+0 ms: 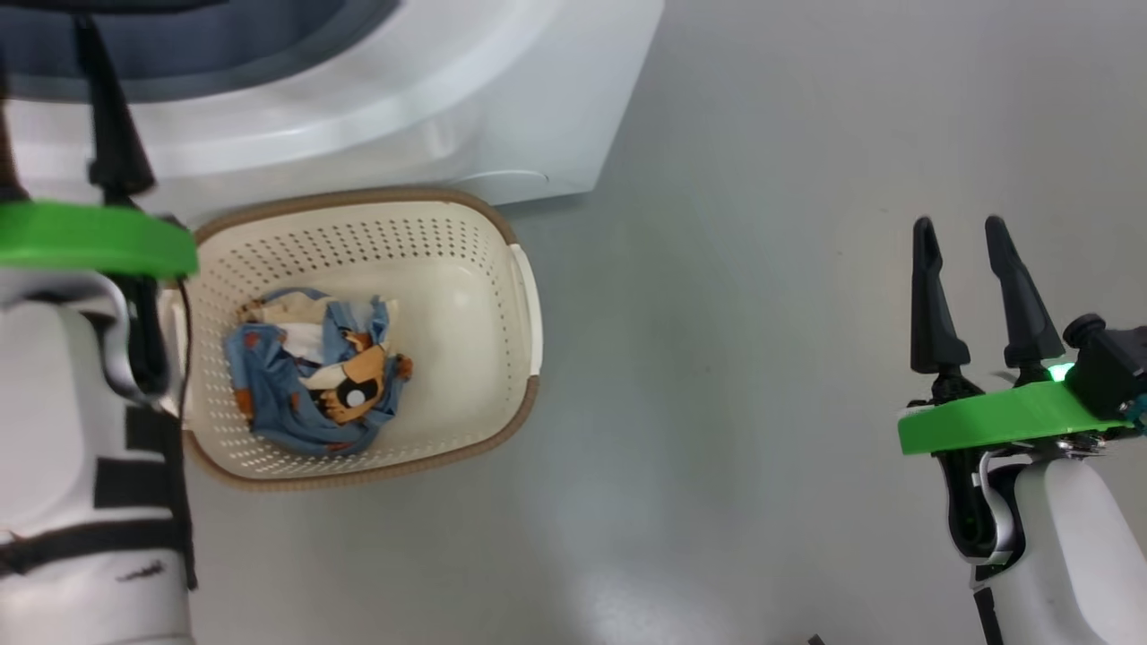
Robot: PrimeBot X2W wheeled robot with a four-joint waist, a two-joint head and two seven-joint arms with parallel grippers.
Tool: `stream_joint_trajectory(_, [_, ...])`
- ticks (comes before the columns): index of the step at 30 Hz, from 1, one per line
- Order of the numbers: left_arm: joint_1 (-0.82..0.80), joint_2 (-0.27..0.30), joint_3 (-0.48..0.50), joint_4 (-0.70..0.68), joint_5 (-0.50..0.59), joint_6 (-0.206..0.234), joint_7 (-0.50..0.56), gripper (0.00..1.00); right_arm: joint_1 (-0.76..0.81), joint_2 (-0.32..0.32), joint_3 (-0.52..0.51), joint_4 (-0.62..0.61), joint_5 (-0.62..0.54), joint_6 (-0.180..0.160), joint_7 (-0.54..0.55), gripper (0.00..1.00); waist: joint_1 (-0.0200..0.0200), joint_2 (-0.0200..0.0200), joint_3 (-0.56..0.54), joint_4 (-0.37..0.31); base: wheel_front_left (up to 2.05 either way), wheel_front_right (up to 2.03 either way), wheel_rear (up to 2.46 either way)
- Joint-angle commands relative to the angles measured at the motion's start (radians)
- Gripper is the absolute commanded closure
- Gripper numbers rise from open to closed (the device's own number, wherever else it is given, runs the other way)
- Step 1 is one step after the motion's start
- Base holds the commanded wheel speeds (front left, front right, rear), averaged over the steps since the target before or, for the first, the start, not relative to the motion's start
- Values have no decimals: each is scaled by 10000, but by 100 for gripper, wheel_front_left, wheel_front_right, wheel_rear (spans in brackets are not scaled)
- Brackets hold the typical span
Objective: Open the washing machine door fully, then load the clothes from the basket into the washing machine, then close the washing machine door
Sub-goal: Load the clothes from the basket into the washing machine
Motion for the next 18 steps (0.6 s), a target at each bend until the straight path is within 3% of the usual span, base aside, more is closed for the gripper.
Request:
stream_joint_trajectory(1, [366,317,101,-360,-68,-20,-49,0,201,-64,88,-202,-169,73,-78,0,0,0,-217,210,0,0,0])
stream_joint_trajectory(18, [2861,-211,25,-1406,-276,-21,-49,0,866,-509,-171,-97,-360,73,-78,0,0,0,-1389,1089,0,0,0])
